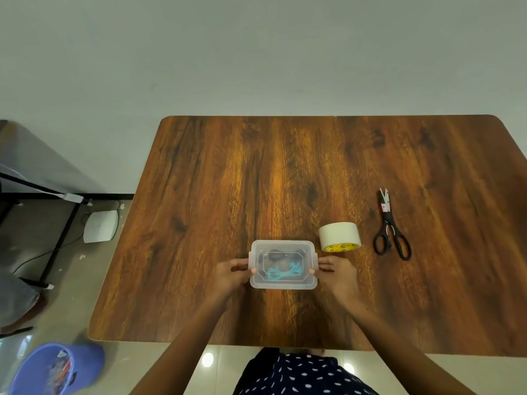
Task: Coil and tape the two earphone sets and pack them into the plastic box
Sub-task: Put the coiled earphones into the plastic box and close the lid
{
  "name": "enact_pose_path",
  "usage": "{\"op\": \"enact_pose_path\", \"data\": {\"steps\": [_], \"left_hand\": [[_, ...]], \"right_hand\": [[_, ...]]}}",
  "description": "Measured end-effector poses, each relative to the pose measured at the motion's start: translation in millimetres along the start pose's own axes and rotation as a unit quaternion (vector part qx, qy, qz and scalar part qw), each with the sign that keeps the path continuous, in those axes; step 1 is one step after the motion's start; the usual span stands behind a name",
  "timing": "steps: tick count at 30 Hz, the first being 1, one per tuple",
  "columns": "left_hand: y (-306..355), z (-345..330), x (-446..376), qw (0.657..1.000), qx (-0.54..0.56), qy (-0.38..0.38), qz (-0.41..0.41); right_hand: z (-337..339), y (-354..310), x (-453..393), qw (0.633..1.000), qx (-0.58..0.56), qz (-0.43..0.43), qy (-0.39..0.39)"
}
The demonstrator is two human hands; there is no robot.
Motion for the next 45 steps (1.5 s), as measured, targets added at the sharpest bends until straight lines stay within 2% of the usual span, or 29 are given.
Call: {"op": "enact_pose_path", "data": {"steps": [3, 6, 9, 13, 18, 20, 24, 30, 36, 39, 42, 45], "left_hand": [[1, -3, -1, 0.997, 0.026, -0.011, 0.074], [4, -6, -2, 0.995, 0.004, -0.026, 0.1], [7, -4, 0, 0.994, -0.086, 0.02, 0.057], [15, -6, 8, 0.977, -0.192, 0.088, -0.012], [25, -16, 11, 0.953, -0.285, 0.099, -0.04], [26, -16, 11, 0.95, -0.294, 0.098, -0.036], [25, -18, 12, 0.948, -0.3, 0.098, -0.037], [25, -17, 13, 0.95, -0.289, 0.106, -0.04], [22, -16, 12, 0.951, -0.285, 0.111, -0.053], [20, -16, 13, 0.953, -0.274, 0.099, -0.089], [18, -14, 7, 0.923, -0.353, 0.047, -0.144], [13, -4, 0, 0.881, -0.445, -0.023, -0.156]], "right_hand": [[1, 2, -4, 0.998, -0.038, -0.039, -0.01], [2, 6, -6, 0.989, -0.104, -0.099, -0.045], [3, 7, -6, 0.979, -0.14, -0.132, -0.072], [3, 7, -5, 0.981, -0.129, -0.126, -0.078], [0, 6, -4, 0.968, -0.143, -0.146, -0.149], [0, 7, -3, 0.975, -0.107, -0.13, -0.145], [1, 11, 3, 0.999, 0.007, -0.026, -0.036], [-3, 5, 16, 0.995, 0.072, 0.043, 0.05], [-4, -2, 19, 0.98, 0.173, 0.079, 0.058], [-5, 1, 20, 0.977, 0.191, 0.088, 0.045], [-4, 4, 22, 0.978, 0.176, 0.117, -0.001], [-4, 8, 22, 0.961, 0.233, 0.144, -0.038]]}}
Point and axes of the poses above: each hand's wrist, its own x-axis away from the middle knuckle, its own z-axis out of the back of the hand, y = z × x, the point moved 2 cm from there along -x, towards the middle knuckle, and after that the axes turned 9 degrees about -y, right-handed, at the moved point
